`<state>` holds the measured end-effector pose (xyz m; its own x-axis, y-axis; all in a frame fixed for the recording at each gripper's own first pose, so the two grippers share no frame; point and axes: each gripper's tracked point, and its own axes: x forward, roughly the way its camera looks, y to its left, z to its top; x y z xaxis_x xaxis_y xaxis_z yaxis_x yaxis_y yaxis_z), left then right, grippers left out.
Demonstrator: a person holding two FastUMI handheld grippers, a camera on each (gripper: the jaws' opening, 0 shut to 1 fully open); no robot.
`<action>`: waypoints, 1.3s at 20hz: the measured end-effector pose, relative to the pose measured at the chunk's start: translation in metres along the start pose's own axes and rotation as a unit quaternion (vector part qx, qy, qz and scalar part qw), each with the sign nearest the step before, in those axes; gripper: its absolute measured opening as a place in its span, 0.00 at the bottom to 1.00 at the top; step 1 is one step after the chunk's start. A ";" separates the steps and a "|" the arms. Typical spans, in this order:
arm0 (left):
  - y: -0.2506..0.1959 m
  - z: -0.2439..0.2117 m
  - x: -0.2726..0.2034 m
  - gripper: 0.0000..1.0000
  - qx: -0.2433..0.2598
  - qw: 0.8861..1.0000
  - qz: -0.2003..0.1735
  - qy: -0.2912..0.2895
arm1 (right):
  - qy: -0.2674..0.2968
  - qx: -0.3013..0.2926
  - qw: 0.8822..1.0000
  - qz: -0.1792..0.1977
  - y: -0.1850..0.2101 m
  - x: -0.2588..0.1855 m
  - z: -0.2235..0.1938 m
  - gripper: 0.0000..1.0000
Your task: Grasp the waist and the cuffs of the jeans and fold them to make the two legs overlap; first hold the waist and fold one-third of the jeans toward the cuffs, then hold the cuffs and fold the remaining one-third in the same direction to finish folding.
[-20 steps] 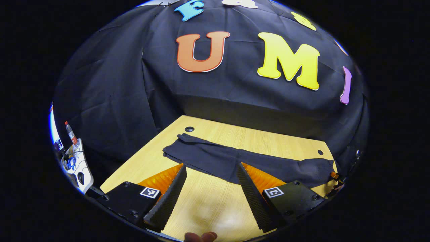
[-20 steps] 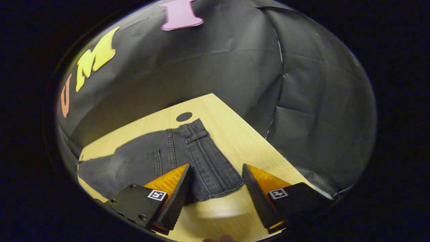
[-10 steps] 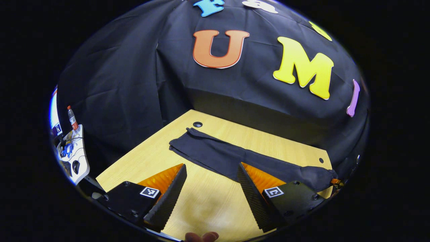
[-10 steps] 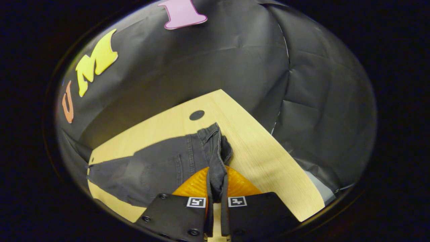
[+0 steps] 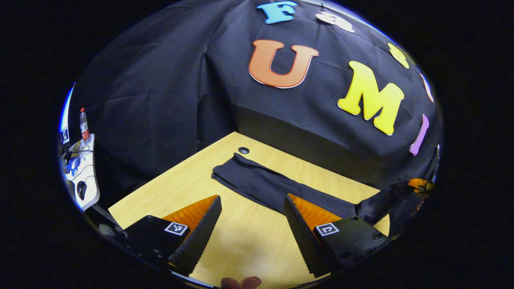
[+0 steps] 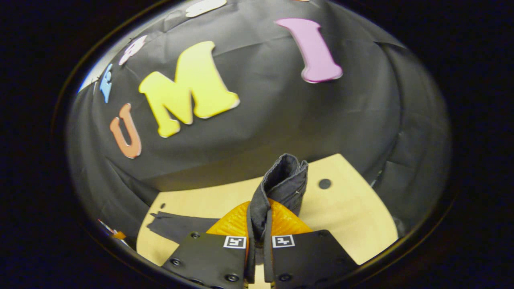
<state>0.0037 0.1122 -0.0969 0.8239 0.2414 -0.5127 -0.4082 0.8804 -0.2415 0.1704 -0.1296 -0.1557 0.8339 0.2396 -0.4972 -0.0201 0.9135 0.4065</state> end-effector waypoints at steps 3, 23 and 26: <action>0.041 0.005 -0.014 1.00 -0.019 1.000 0.014 -0.002 | 0.015 -0.010 0.999 0.048 0.104 0.035 -0.039 0.13; 0.128 0.014 0.012 0.99 -0.142 0.989 0.023 0.031 | 0.122 -0.176 0.974 0.074 0.244 0.129 -0.251 0.70; 0.099 0.017 0.062 0.98 -0.242 0.968 -0.048 0.054 | 0.100 -0.173 0.975 0.099 0.247 0.072 -0.210 0.82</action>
<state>0.0207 0.2210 -0.1385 0.8322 0.1006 -0.5452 -0.4891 0.5963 -0.6365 0.1095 0.1823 -0.2527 0.6709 0.4501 -0.5893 -0.3831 0.8908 0.2442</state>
